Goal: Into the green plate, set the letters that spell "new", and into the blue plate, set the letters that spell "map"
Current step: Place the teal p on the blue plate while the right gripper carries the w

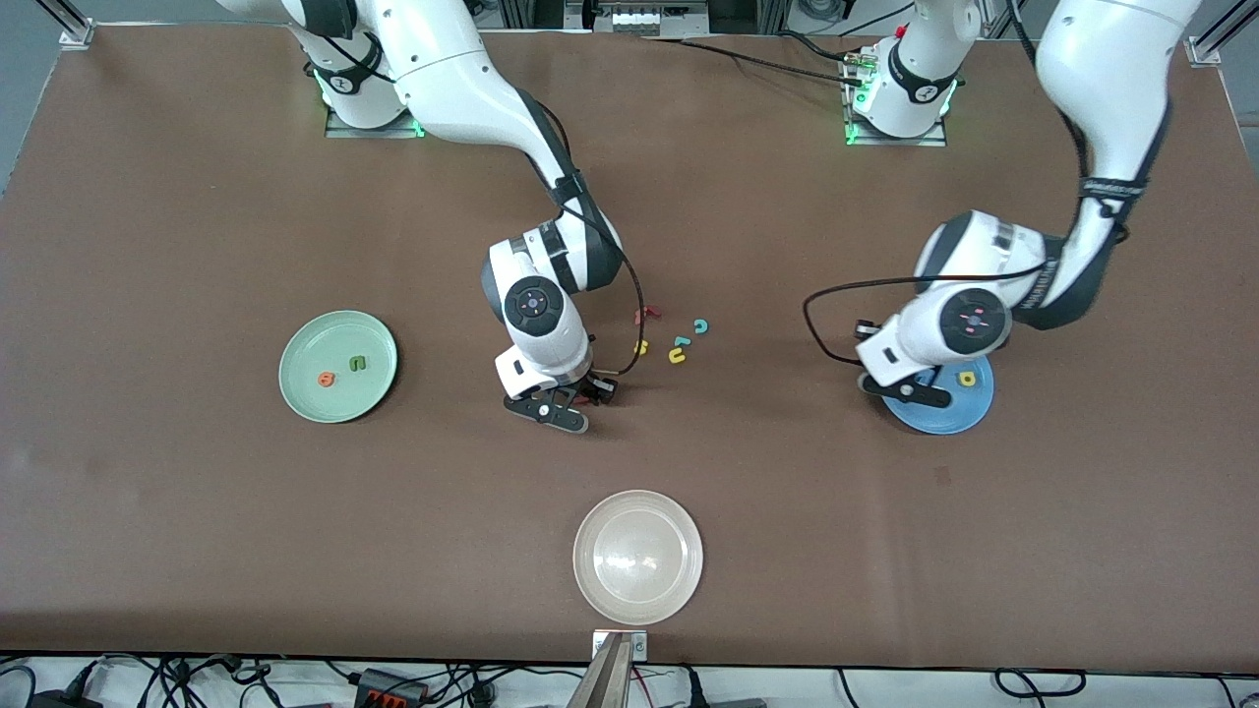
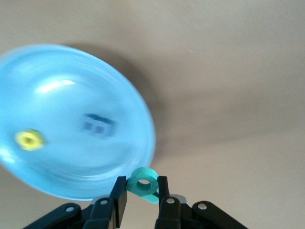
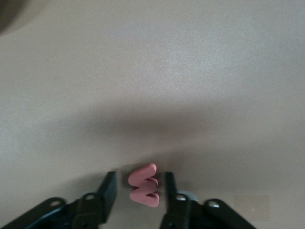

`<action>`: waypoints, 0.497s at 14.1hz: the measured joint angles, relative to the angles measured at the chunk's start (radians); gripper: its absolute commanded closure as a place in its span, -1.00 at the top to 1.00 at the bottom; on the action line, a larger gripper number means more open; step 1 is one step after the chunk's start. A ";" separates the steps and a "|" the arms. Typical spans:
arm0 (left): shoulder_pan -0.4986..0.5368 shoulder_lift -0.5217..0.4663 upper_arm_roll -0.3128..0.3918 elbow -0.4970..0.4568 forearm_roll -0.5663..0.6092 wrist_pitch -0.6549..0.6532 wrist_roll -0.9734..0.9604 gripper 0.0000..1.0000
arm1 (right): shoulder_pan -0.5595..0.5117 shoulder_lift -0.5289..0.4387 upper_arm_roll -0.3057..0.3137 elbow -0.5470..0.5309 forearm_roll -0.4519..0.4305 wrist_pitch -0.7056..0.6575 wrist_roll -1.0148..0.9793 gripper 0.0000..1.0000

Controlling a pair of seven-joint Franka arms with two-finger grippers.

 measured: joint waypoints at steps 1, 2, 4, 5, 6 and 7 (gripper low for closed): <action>0.034 0.003 0.002 0.015 0.000 -0.005 0.065 -0.38 | 0.001 0.005 0.000 0.001 0.000 0.000 0.000 -0.19; 0.066 0.011 0.003 0.023 0.000 -0.005 0.123 0.03 | 0.002 0.006 -0.001 0.003 -0.002 -0.001 0.000 -0.19; 0.116 0.037 0.004 0.033 0.000 -0.004 0.198 1.00 | 0.003 0.007 -0.001 0.004 -0.002 -0.001 0.000 -0.37; 0.126 0.049 0.004 0.037 0.000 -0.004 0.209 1.00 | 0.004 0.007 -0.001 0.004 -0.002 -0.001 0.000 -0.57; 0.127 0.058 0.004 0.040 0.000 -0.004 0.215 1.00 | 0.004 0.007 -0.001 0.004 -0.002 -0.001 -0.001 -0.73; 0.125 0.061 0.000 0.042 0.000 -0.004 0.216 1.00 | 0.004 0.006 -0.003 0.006 -0.002 -0.002 -0.001 -0.85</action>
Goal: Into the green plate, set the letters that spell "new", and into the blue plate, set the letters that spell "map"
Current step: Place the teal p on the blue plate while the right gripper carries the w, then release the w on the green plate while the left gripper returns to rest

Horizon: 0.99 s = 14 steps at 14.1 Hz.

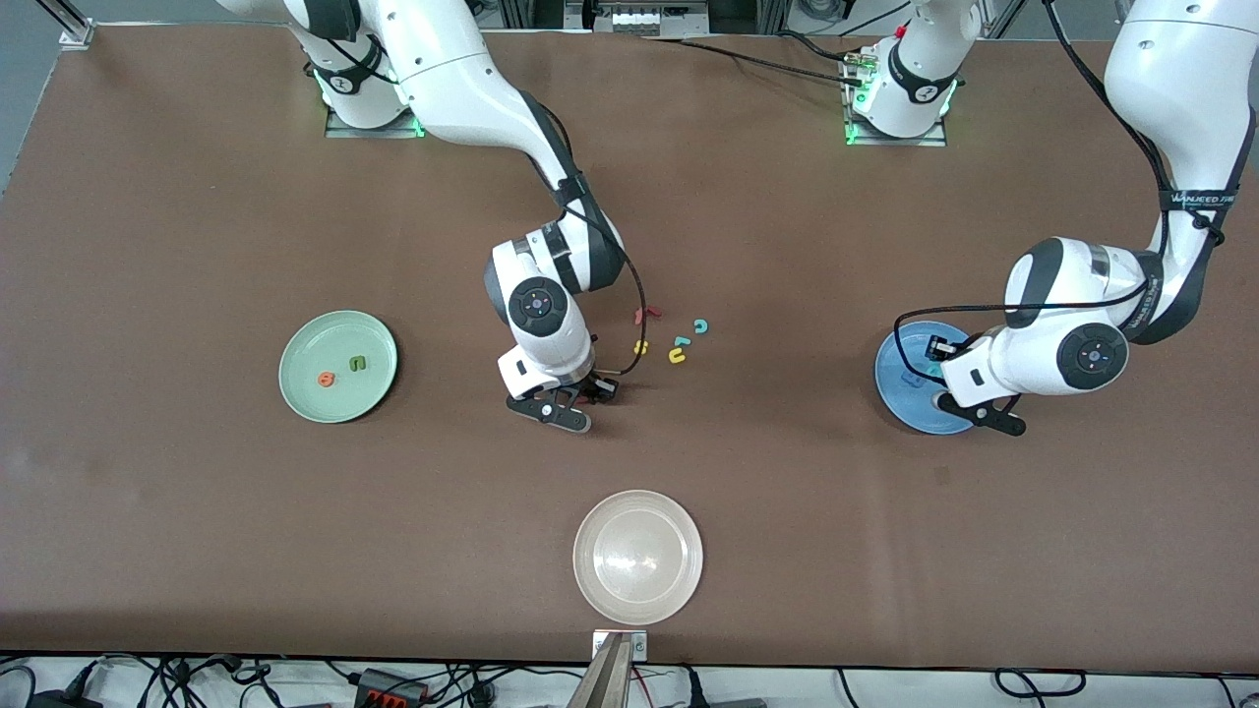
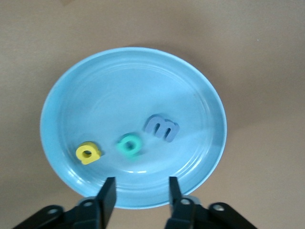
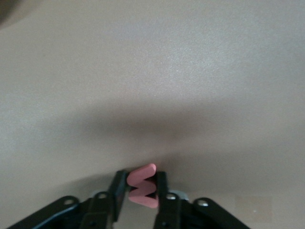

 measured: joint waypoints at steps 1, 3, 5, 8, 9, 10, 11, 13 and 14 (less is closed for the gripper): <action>-0.002 -0.001 -0.007 0.003 0.000 0.000 0.000 1.00 | 0.000 0.000 -0.001 0.001 0.000 0.000 0.000 -0.88; -0.007 -0.007 -0.020 0.023 0.000 -0.019 0.000 1.00 | -0.003 0.000 -0.013 0.002 0.000 -0.001 -0.024 -0.88; -0.012 -0.017 -0.034 0.084 0.000 -0.100 0.000 1.00 | -0.025 -0.004 -0.043 0.005 0.000 -0.047 -0.101 -0.88; -0.016 -0.035 -0.069 0.225 0.000 -0.277 0.000 1.00 | -0.122 -0.050 -0.105 0.021 0.000 -0.246 -0.303 -0.88; -0.015 -0.041 -0.079 0.270 0.000 -0.334 0.000 1.00 | -0.150 -0.070 -0.144 0.022 0.000 -0.326 -0.375 -0.88; -0.014 -0.046 -0.091 0.309 0.000 -0.375 0.000 1.00 | -0.165 -0.086 -0.193 0.019 0.000 -0.398 -0.446 -0.88; -0.013 -0.054 -0.104 0.340 0.000 -0.406 0.000 1.00 | -0.171 -0.099 -0.243 0.008 0.000 -0.446 -0.521 -0.88; -0.013 -0.087 -0.131 0.378 0.000 -0.446 -0.002 1.00 | -0.179 -0.132 -0.312 -0.058 0.001 -0.471 -0.670 -0.88; -0.014 -0.114 -0.139 0.390 -0.001 -0.456 -0.003 1.00 | -0.185 -0.153 -0.335 -0.106 0.001 -0.472 -0.735 -0.88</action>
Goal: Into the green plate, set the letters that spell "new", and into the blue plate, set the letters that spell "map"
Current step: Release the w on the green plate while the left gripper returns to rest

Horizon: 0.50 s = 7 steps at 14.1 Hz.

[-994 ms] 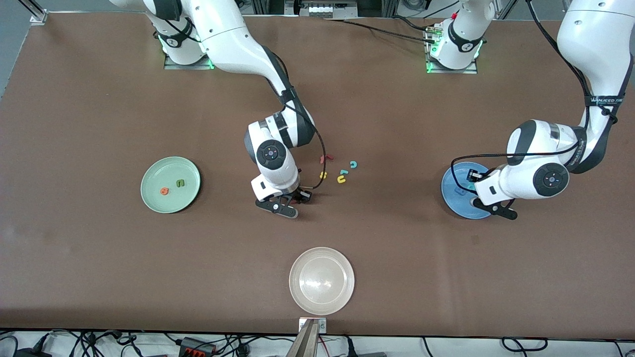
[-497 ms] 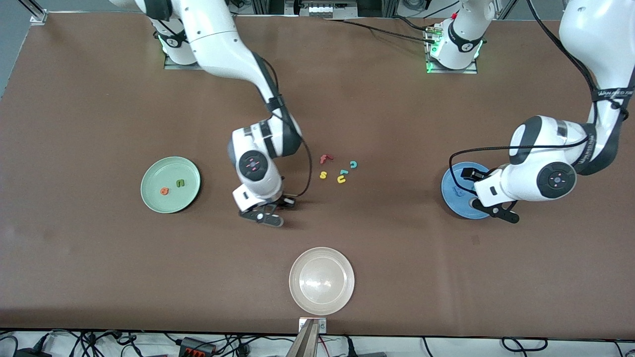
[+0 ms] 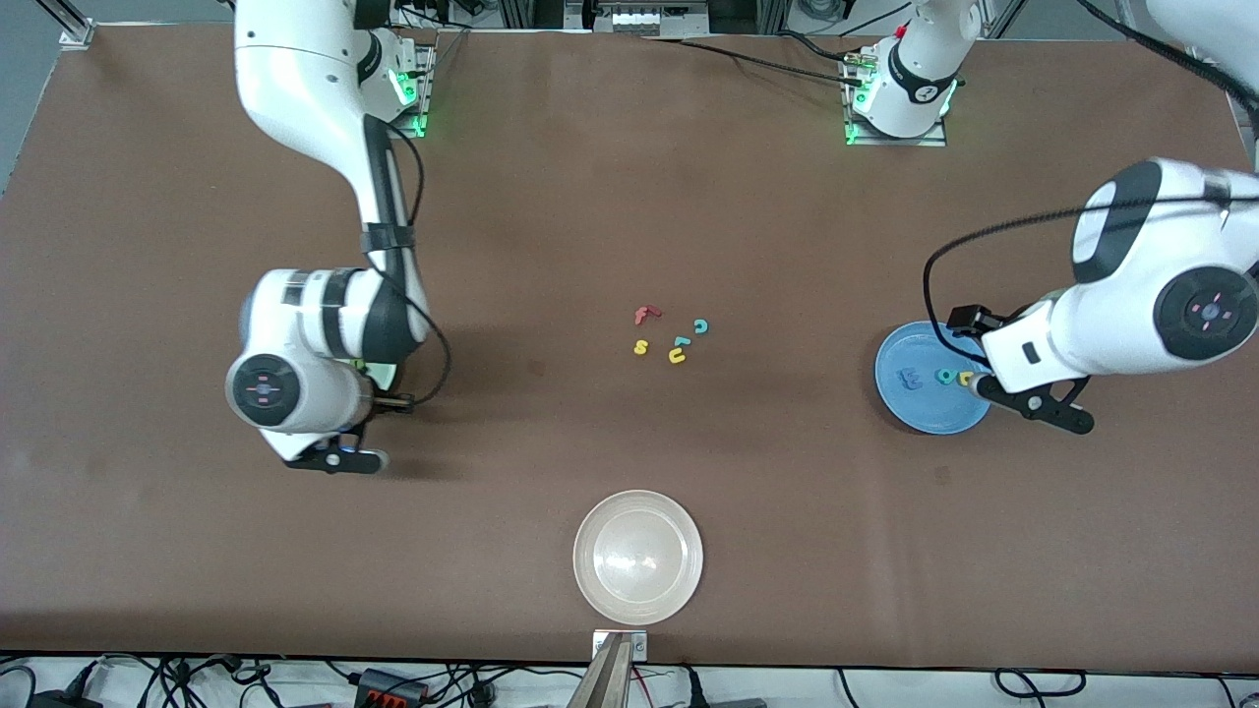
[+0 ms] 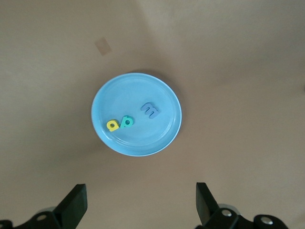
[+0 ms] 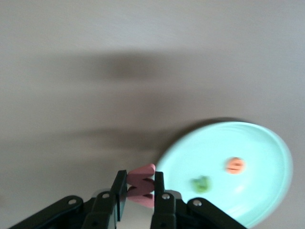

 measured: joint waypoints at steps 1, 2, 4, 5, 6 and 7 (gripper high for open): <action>-0.001 -0.028 -0.002 0.015 -0.007 -0.008 -0.001 1.00 | -0.005 -0.021 -0.023 -0.051 0.000 0.000 -0.057 -0.88; -0.001 -0.055 0.002 0.028 -0.028 -0.020 -0.001 1.00 | -0.006 -0.043 -0.043 -0.103 0.000 0.000 -0.106 -0.88; -0.034 -0.114 0.080 0.036 -0.093 -0.033 -0.003 1.00 | -0.006 -0.081 -0.073 -0.204 0.000 0.010 -0.190 -0.88; -0.091 -0.145 0.174 0.036 -0.129 -0.036 -0.002 1.00 | -0.006 -0.092 -0.082 -0.251 0.000 0.028 -0.219 -0.88; -0.163 -0.175 0.281 0.031 -0.162 -0.038 -0.001 1.00 | -0.006 -0.100 -0.086 -0.293 0.000 0.047 -0.236 -0.88; -0.228 -0.205 0.373 0.017 -0.197 -0.038 -0.001 1.00 | -0.005 -0.103 -0.087 -0.324 0.000 0.063 -0.246 -0.88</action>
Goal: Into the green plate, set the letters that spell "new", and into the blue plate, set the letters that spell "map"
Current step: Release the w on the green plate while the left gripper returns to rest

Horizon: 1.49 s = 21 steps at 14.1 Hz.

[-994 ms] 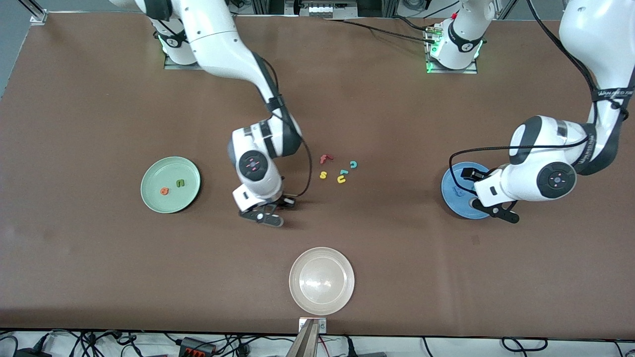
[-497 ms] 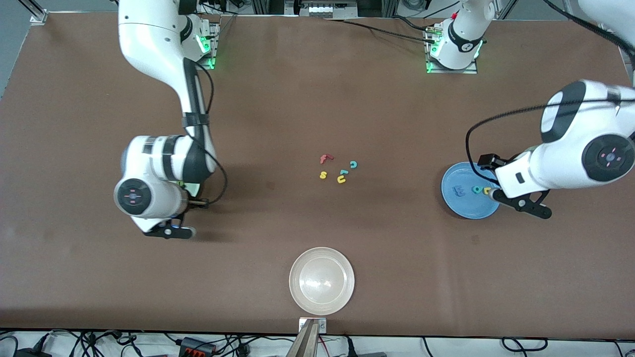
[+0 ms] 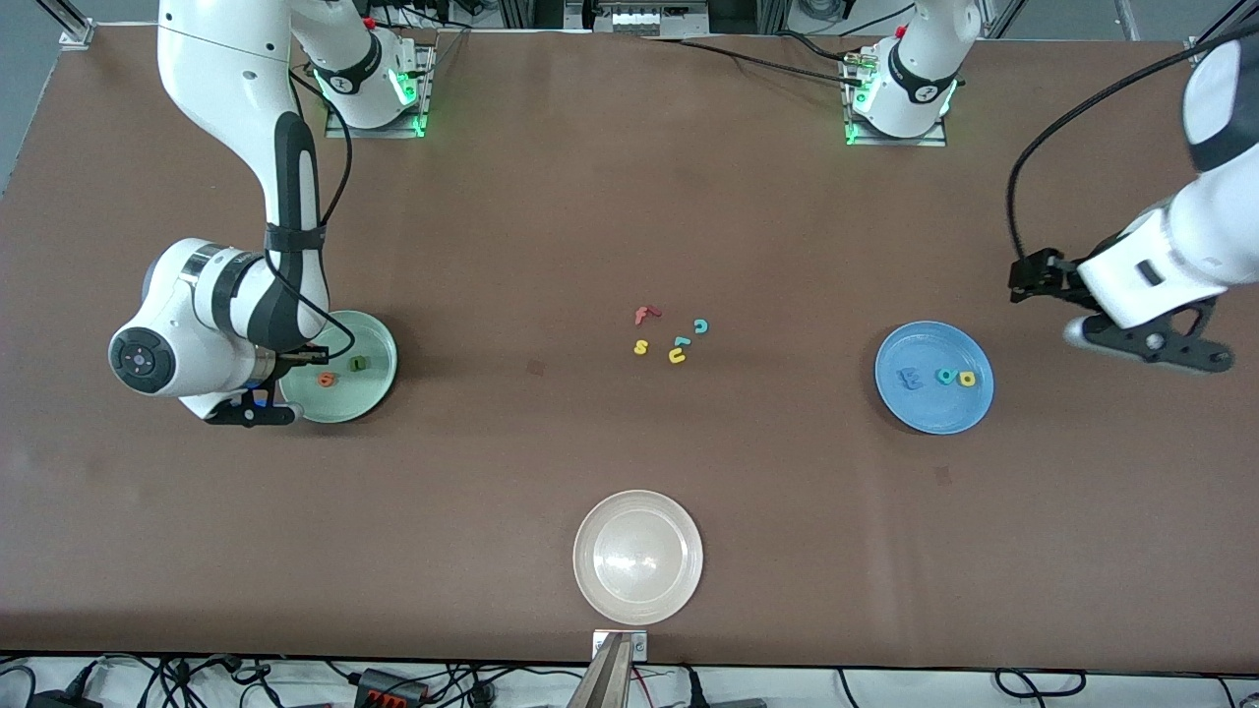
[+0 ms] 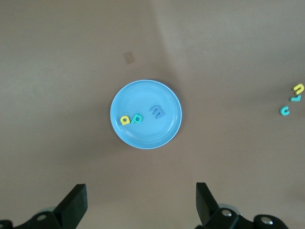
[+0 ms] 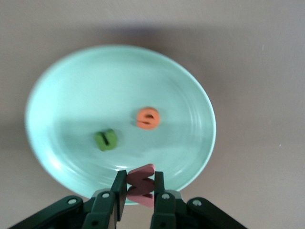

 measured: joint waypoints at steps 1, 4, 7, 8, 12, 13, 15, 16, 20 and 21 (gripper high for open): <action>-0.052 -0.033 0.071 -0.024 -0.031 0.010 -0.004 1.00 | 0.004 0.000 0.001 -0.027 0.000 0.020 -0.004 -0.88; -0.141 -0.140 0.187 -0.161 -0.062 0.159 -0.058 1.00 | 0.038 0.001 0.006 -0.084 0.001 0.085 -0.004 -0.88; -0.150 -0.232 0.202 -0.320 -0.063 0.292 -0.074 1.00 | 0.047 0.009 0.009 -0.103 0.001 0.121 -0.004 -0.69; -0.150 -0.246 0.202 -0.348 -0.063 0.301 -0.075 1.00 | 0.047 0.013 0.009 -0.105 0.001 0.129 -0.004 0.18; -0.158 -0.245 0.200 -0.374 -0.063 0.314 -0.078 1.00 | 0.049 0.016 0.009 -0.100 0.004 0.136 -0.003 1.00; -0.161 -0.245 0.200 -0.374 -0.063 0.312 -0.079 1.00 | 0.050 0.011 0.009 -0.093 0.005 0.136 -0.003 1.00; -0.163 -0.245 0.200 -0.373 -0.063 0.294 -0.079 1.00 | 0.051 -0.006 0.006 -0.079 0.005 0.135 -0.001 1.00; -0.163 -0.246 0.200 -0.372 -0.063 0.276 -0.079 1.00 | 0.051 -0.012 0.002 -0.073 0.005 0.135 -0.001 1.00; -0.165 -0.249 0.200 -0.356 -0.063 0.248 -0.079 1.00 | 0.051 -0.020 -0.011 -0.056 0.005 0.136 -0.001 1.00; -0.165 -0.249 0.200 -0.355 -0.063 0.248 -0.079 1.00 | 0.051 -0.020 -0.014 -0.048 0.005 0.136 -0.001 1.00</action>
